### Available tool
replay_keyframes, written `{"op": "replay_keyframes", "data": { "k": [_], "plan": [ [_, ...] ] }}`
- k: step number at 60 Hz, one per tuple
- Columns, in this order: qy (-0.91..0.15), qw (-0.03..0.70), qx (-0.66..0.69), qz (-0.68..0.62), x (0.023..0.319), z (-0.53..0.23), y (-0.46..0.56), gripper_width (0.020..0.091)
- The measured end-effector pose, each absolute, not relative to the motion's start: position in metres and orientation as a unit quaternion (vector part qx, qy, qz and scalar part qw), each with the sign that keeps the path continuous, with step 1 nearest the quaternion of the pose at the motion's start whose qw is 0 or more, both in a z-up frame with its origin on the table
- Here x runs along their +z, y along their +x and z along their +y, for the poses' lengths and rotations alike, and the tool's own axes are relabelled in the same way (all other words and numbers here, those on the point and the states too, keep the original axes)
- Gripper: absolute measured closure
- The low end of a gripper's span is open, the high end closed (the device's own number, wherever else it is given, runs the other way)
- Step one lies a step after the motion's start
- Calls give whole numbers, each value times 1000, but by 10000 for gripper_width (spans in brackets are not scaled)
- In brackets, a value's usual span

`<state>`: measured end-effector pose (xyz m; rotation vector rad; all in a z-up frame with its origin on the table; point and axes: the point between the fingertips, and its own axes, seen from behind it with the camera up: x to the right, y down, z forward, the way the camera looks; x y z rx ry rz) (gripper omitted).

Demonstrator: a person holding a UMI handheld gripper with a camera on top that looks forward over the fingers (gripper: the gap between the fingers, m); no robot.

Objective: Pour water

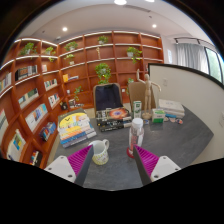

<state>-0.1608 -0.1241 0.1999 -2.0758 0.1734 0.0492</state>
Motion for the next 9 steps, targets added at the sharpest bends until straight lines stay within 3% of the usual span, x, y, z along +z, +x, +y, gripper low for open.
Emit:
{"op": "replay_keyframes", "data": {
  "k": [9],
  "plan": [
    [-875,483,5,41,185,-142,-164,265]
  ]
}}
